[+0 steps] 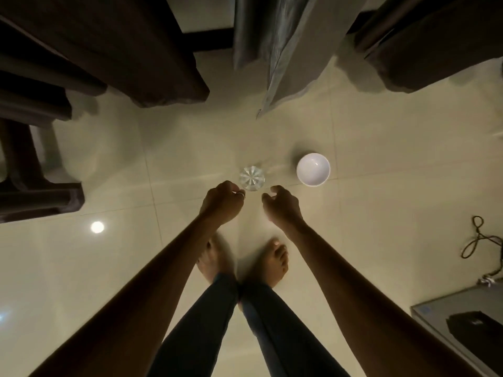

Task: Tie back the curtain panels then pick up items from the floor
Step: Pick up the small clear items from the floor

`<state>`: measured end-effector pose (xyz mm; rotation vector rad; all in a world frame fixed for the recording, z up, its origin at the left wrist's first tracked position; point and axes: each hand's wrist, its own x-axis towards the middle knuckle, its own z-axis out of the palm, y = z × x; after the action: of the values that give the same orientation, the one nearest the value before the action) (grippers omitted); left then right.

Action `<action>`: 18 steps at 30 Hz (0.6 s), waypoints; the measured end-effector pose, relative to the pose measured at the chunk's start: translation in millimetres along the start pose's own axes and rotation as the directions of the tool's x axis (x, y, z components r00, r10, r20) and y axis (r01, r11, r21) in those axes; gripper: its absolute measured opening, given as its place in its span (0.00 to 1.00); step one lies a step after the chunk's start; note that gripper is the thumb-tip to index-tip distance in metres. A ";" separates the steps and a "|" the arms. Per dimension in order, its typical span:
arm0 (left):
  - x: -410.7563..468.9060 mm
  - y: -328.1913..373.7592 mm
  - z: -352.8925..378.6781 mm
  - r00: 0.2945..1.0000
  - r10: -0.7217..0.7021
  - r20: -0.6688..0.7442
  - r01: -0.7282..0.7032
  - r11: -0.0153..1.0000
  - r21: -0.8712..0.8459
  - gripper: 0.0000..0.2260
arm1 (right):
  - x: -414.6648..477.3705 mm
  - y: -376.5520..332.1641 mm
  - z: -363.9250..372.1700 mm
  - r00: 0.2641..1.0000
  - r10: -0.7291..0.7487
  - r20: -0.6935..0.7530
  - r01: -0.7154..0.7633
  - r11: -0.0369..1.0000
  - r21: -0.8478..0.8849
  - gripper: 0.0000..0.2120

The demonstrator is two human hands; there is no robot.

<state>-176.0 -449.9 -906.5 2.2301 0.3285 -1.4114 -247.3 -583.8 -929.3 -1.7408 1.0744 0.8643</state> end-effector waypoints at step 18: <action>109.2 -14.4 51.1 0.997 -0.001 -0.080 0.007 0.997 0.079 0.16 | 94.8 12.5 38.3 0.996 -0.026 -0.080 0.020 0.997 -0.076 0.19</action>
<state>-174.2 -469.3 -1026.4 2.3556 0.3088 -1.3618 -226.7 -579.5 -1030.1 -1.8613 1.0843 0.8362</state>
